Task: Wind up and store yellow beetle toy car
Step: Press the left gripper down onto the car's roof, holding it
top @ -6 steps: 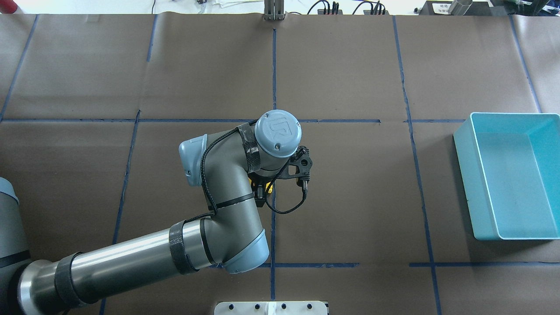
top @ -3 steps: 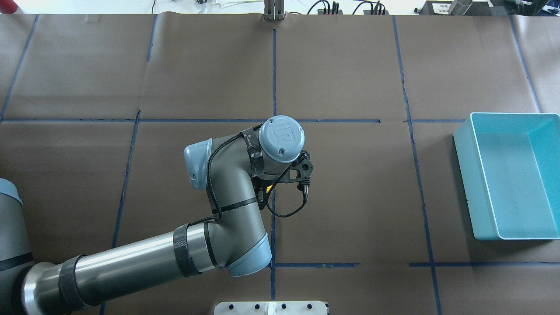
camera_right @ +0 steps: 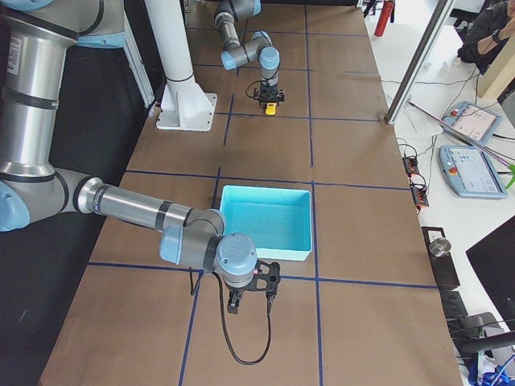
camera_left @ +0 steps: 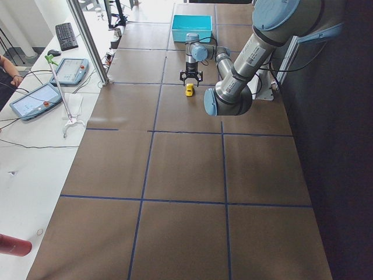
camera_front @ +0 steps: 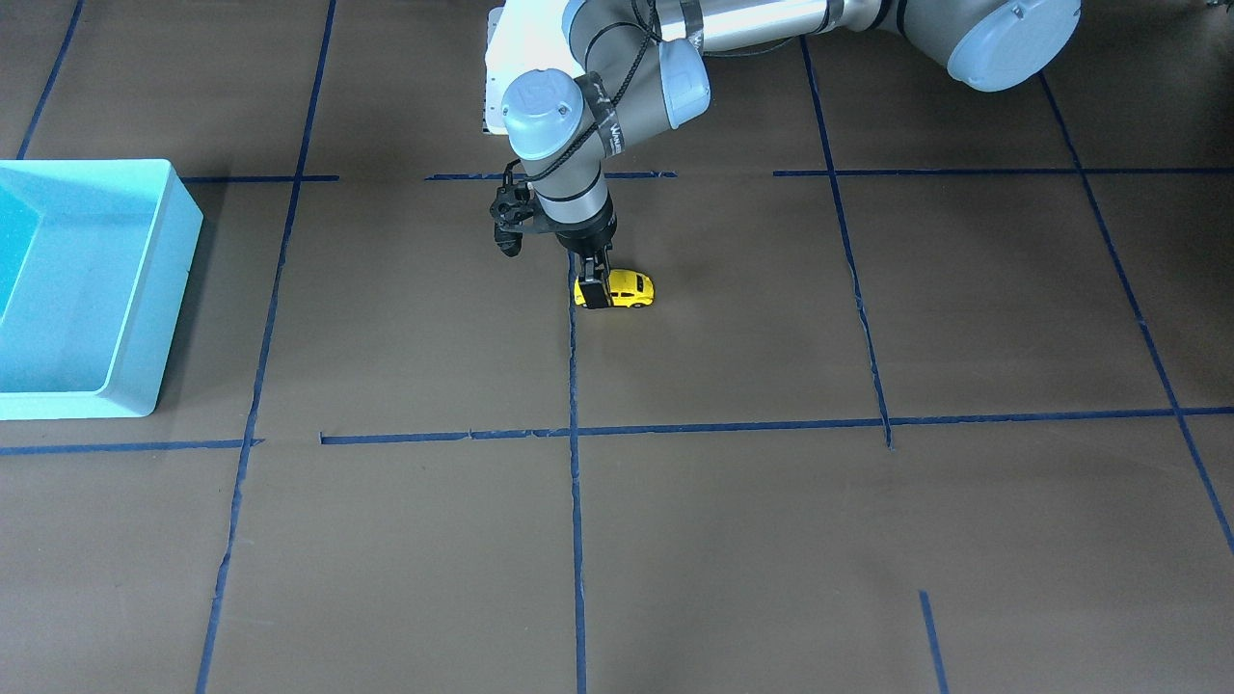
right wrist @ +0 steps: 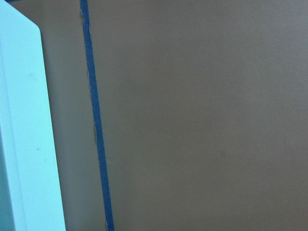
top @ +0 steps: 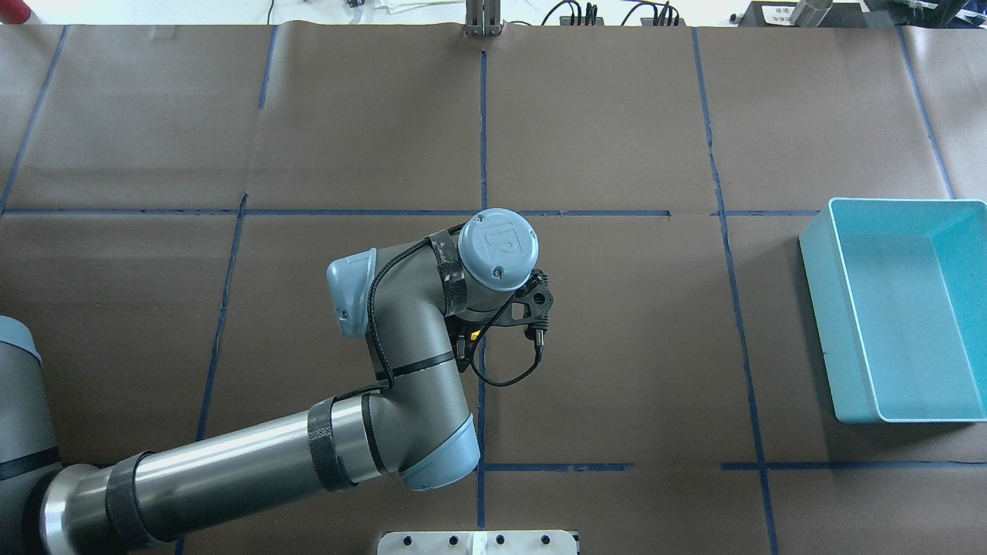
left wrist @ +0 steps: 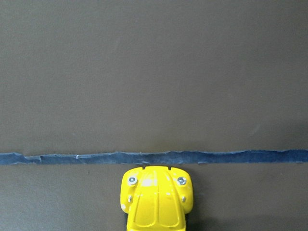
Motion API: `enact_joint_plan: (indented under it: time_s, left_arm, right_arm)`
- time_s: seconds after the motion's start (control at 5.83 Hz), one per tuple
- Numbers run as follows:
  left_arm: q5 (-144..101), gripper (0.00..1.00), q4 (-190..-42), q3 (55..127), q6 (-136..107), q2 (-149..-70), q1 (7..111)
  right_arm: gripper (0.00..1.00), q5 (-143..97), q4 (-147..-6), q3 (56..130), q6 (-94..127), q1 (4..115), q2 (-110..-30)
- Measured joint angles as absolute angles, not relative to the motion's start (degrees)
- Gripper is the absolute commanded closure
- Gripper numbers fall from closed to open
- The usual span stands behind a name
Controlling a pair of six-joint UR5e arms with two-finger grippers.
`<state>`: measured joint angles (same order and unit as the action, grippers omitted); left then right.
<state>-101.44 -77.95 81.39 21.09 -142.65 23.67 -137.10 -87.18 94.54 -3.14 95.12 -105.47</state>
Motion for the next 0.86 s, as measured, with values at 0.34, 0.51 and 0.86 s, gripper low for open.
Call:
enact_joint_plan:
  time_s: [0.34, 0.51, 0.86]
  left_arm:
    - [-101.36, 0.15, -78.07, 81.05, 21.09, -142.68, 23.57]
    - [-101.34, 0.30, -78.14, 80.87, 21.09, -142.71, 23.56]
    - [-100.51, 0.65, -78.51, 80.71, 21.09, -142.81, 23.56]
  right_arm:
    - [0.00, -136.91, -87.08, 95.44, -3.35, 95.45, -105.38]
    - [0.00, -136.86, -87.04, 95.85, -3.37, 95.50, -104.71]
    - [0.00, -136.73, -84.08, 96.08, -3.44, 95.44, -103.45]
